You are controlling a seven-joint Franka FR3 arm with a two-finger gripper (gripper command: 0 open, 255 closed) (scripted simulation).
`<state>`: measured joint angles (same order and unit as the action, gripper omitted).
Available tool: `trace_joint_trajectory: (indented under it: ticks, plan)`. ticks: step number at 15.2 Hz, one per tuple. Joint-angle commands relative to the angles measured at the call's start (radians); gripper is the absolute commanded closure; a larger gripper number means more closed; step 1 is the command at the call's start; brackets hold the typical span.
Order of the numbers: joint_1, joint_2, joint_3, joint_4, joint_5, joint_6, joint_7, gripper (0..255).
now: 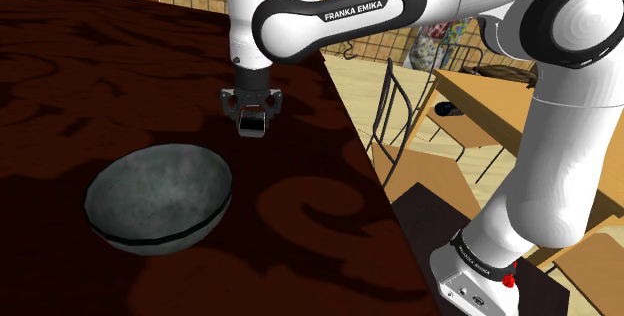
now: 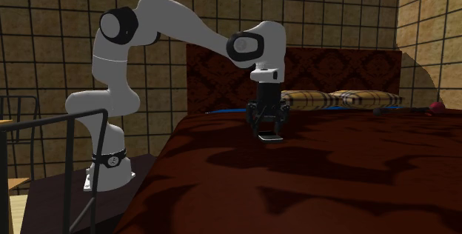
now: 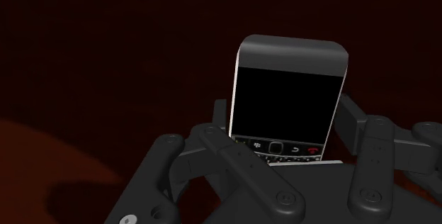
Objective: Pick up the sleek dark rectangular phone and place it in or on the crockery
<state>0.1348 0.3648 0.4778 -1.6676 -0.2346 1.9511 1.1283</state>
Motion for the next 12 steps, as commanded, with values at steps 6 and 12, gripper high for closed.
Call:
trace_joint_trajectory:
  ticks: [6,12]
  plan:
    - [-0.001,0.001,-0.001,-0.004,0.000,0.002,-0.001,255]
    - [0.000,-0.017,0.005,0.044,0.012,-0.060,-0.010,255]
